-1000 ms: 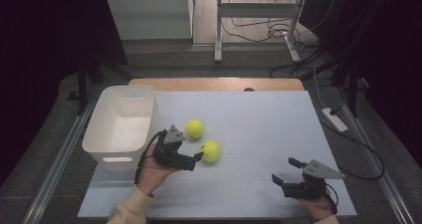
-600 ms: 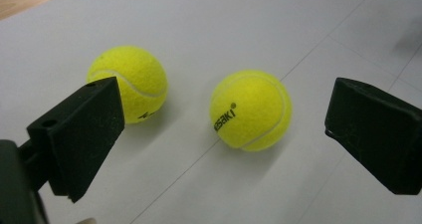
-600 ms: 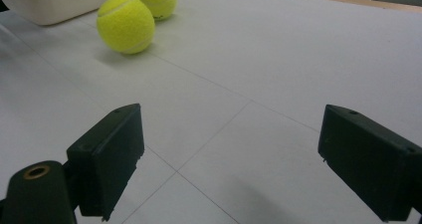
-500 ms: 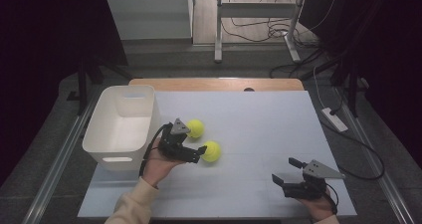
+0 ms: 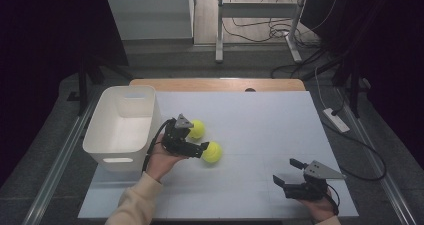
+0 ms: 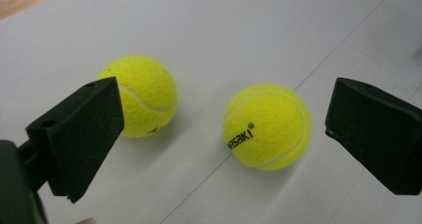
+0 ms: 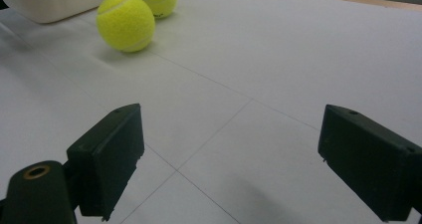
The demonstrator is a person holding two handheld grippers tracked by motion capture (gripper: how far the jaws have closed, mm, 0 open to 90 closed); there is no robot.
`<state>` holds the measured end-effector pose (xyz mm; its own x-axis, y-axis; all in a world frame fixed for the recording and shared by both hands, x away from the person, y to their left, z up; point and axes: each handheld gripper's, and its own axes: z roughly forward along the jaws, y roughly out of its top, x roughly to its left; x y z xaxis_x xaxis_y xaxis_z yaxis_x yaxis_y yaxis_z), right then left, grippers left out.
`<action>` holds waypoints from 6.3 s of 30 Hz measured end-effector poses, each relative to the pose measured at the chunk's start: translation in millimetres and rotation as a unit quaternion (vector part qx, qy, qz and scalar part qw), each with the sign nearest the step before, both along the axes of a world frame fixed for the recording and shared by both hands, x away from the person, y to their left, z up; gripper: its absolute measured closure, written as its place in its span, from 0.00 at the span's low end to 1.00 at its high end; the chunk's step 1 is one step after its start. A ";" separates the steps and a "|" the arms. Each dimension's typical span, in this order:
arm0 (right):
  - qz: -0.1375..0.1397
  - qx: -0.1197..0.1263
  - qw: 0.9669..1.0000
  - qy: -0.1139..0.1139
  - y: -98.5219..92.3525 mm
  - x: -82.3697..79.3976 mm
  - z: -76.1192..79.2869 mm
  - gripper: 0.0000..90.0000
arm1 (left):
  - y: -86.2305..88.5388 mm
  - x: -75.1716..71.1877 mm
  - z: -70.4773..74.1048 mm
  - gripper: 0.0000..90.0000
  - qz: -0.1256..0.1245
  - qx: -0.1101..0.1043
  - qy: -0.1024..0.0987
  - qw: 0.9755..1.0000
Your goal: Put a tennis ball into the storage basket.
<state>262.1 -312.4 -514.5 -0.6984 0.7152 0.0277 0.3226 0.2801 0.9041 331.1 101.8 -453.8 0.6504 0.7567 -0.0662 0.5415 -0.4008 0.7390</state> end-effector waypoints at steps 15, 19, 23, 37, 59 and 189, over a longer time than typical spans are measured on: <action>0.000 0.000 1.000 0.000 0.1 0.1 -0.3 0.12 | 1.1 15.0 -3.2 0.03 0.012 0.002 0.014 1.000; 0.000 -0.003 1.000 0.001 0.2 0.2 -0.3 0.12 | 1.3 18.5 -4.1 0.03 0.015 0.004 0.017 1.000; 0.000 -0.001 1.000 0.001 0.2 0.1 -0.5 0.12 | 2.3 23.5 -4.1 0.03 0.019 0.007 0.020 1.000; 0.001 -0.004 1.000 0.002 0.7 0.1 -0.9 0.12 | 4.1 43.3 -7.0 0.02 0.039 0.014 0.033 0.999; 0.001 -0.004 1.000 0.004 0.9 0.4 -1.7 0.12 | 7.3 68.1 -23.5 0.02 0.046 0.018 0.068 0.996; -0.001 -0.006 1.000 -0.002 0.5 -0.4 -0.5 0.12 | 12.2 34.7 19.4 0.30 0.010 -0.056 -0.054 0.997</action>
